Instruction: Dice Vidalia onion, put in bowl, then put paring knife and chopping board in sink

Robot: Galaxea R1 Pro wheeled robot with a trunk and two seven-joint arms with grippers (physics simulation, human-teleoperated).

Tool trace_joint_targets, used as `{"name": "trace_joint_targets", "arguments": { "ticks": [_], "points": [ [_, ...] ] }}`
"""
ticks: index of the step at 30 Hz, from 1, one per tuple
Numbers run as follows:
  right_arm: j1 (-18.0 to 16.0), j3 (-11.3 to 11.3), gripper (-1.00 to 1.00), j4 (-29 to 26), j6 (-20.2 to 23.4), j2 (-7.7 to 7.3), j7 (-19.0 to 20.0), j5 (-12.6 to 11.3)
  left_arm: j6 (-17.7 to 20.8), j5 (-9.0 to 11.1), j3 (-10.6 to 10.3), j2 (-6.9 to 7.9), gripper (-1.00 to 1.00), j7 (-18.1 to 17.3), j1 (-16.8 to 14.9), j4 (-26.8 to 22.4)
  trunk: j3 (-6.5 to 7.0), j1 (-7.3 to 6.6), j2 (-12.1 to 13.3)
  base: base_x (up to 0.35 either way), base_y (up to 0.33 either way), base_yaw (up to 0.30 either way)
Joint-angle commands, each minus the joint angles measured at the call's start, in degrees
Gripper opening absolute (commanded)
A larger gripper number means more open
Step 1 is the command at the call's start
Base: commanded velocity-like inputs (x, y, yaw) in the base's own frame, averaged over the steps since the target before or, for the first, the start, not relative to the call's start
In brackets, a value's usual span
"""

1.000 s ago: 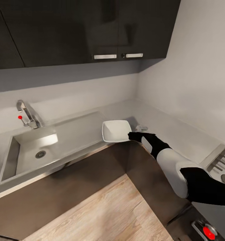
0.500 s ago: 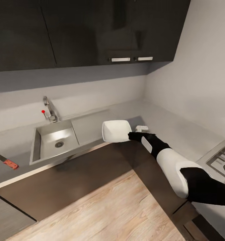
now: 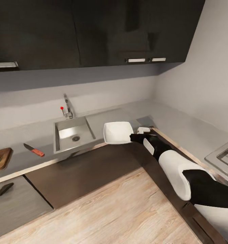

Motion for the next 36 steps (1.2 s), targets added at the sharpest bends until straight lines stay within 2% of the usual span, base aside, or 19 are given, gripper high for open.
{"name": "trace_joint_targets", "arguments": {
  "ticks": [1,8,18,29,36],
  "points": [
    [-0.04,0.03,-1.0,-0.09,0.33,0.0,-0.04,-0.64,-0.14,0.54,-0.37,0.1,1.0,0.44,-0.02,-0.05,-0.1,0.01,-0.12,-0.242,0.223,0.265],
    [-0.04,0.03,-1.0,-0.09,0.33,0.0,-0.08,-0.64,-0.14,0.54,-0.37,0.1,1.0,0.44,-0.02,-0.05,-0.1,0.01,-0.12,-0.183,0.251,0.274],
    [-0.04,0.03,-1.0,-0.09,0.33,0.0,-0.06,-0.64,-0.14,0.54,-0.37,0.1,1.0,0.44,-0.02,-0.05,-0.1,0.01,-0.12,-0.019,0.296,0.245],
    [-0.04,0.03,-1.0,-0.09,0.33,0.0,-0.07,-0.64,-0.13,0.54,-0.37,0.1,1.0,0.44,-0.02,-0.05,-0.1,0.01,-0.12,-0.007,0.3,0.02],
    [-0.04,0.03,-1.0,-0.09,0.33,0.0,-0.06,-0.64,-0.14,0.54,-0.37,0.1,1.0,0.44,-0.02,-0.05,-0.1,0.01,-0.12,-0.191,0.234,0.0]
  ]
}}
